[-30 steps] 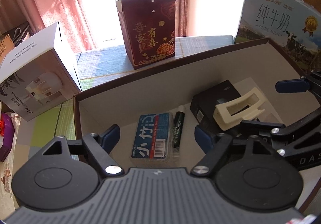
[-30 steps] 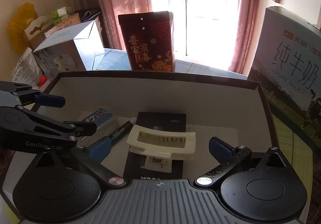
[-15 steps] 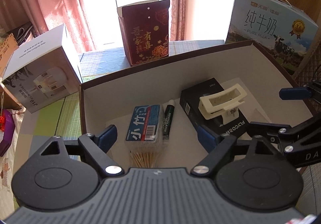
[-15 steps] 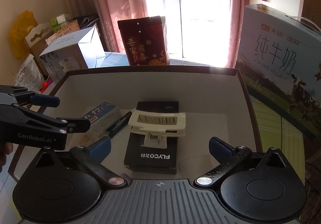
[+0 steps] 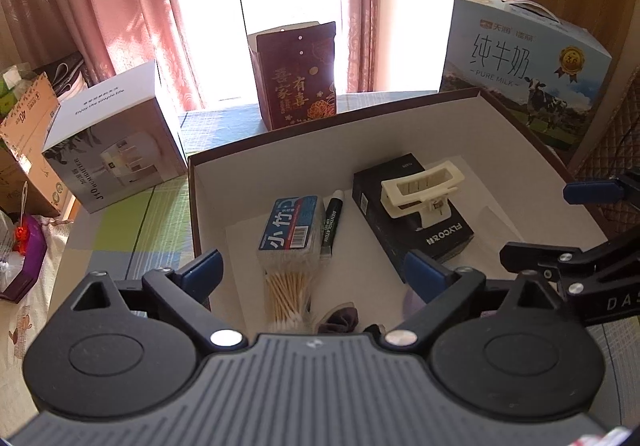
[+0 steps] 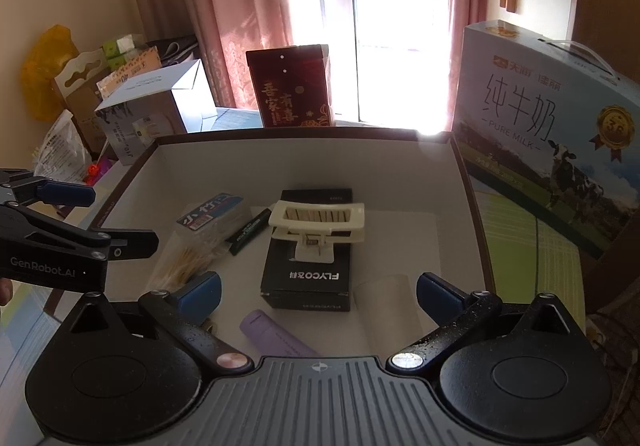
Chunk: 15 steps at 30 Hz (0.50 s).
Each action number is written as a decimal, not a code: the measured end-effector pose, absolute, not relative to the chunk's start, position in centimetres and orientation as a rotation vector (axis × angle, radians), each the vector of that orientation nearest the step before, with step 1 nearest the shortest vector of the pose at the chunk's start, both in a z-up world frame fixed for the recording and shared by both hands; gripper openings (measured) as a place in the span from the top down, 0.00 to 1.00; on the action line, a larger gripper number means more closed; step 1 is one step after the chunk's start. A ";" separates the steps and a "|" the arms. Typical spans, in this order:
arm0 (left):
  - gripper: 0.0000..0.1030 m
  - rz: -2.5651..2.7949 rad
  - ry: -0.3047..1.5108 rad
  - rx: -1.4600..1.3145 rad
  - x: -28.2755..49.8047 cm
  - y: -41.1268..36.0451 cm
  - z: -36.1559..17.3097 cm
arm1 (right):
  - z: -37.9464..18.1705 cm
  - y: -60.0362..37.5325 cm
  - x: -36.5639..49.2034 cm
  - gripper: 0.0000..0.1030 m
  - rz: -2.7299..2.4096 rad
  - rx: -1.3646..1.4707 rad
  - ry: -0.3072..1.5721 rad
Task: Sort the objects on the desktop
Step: 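Withdraw both open tools from the box toward the red packet and pill bottle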
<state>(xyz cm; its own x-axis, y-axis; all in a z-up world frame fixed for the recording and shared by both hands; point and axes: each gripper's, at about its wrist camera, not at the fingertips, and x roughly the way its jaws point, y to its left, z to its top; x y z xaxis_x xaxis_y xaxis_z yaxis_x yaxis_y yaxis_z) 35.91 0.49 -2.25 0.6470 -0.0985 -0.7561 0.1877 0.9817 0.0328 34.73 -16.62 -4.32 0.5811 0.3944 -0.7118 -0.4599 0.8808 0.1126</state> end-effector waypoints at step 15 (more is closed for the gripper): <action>0.04 -0.123 0.815 0.090 30.5 0.8 -0.1 | -2.7 -18.5 29.6 0.02 0.466 -0.013 0.786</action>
